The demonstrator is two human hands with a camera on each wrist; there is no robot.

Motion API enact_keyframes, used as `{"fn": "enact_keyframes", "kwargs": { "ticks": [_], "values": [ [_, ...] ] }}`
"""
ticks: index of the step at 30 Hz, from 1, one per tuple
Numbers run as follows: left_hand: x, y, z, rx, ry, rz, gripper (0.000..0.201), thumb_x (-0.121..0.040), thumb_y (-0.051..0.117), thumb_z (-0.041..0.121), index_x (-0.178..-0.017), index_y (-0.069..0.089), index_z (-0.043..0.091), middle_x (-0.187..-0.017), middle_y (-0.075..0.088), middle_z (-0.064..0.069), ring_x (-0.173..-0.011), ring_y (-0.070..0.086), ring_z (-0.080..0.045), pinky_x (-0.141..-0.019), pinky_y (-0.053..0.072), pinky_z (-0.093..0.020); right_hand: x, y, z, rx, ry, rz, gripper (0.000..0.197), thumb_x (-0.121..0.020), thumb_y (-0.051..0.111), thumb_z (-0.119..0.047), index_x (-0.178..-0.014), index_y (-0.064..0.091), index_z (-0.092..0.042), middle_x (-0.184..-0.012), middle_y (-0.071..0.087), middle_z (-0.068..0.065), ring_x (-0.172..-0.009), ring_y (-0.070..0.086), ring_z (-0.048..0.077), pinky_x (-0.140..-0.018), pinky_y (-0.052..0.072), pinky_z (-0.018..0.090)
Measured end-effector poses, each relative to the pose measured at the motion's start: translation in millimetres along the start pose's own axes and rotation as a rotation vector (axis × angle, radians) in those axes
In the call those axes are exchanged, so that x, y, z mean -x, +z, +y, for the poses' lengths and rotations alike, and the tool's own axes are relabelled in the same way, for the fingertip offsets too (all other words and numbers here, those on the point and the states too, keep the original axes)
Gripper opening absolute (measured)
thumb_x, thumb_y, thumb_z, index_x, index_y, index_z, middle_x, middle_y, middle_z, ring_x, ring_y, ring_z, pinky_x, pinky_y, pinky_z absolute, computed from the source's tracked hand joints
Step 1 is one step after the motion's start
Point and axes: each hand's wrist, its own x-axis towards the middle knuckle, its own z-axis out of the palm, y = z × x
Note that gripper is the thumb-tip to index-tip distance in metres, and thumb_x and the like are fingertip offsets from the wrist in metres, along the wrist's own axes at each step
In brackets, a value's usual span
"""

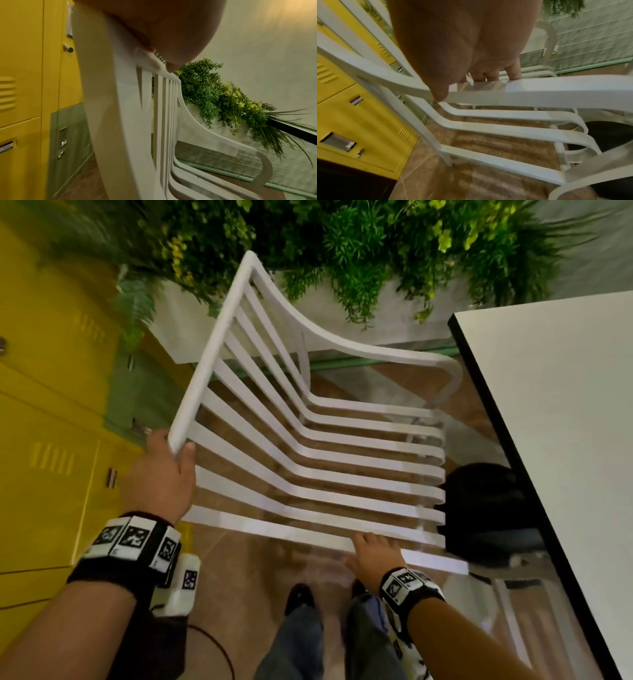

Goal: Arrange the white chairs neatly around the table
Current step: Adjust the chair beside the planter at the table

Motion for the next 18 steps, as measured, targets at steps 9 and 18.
{"fn": "enact_keyframes", "kwargs": {
  "ticks": [9, 18],
  "values": [
    [3.9, 5.4, 9.9, -0.033, -0.038, 0.042, 0.037, -0.098, 0.036, 0.034, -0.121, 0.042, 0.006, -0.087, 0.062, -0.025, -0.063, 0.043, -0.028, -0.052, 0.031, -0.036, -16.1, -5.3, 7.5, 0.132, 0.006, -0.051, 0.051, -0.093, 0.053, -0.031, -0.137, 0.028, -0.023, -0.141, 0.042, 0.014, -0.128, 0.041, 0.037, -0.104, 0.035, 0.058],
    [41.1, 16.9, 35.3, 0.123, -0.061, -0.079, 0.033, -0.097, 0.043, 0.029, -0.123, 0.04, 0.01, -0.085, 0.054, -0.007, -0.067, 0.048, -0.025, -0.055, 0.034, -0.032, -9.9, -27.1, 35.4, 0.186, 0.171, 0.013, 0.052, -0.088, 0.052, -0.013, -0.137, 0.034, -0.016, -0.139, 0.045, 0.015, -0.13, 0.04, 0.035, -0.11, 0.023, 0.064]
  ]
}}
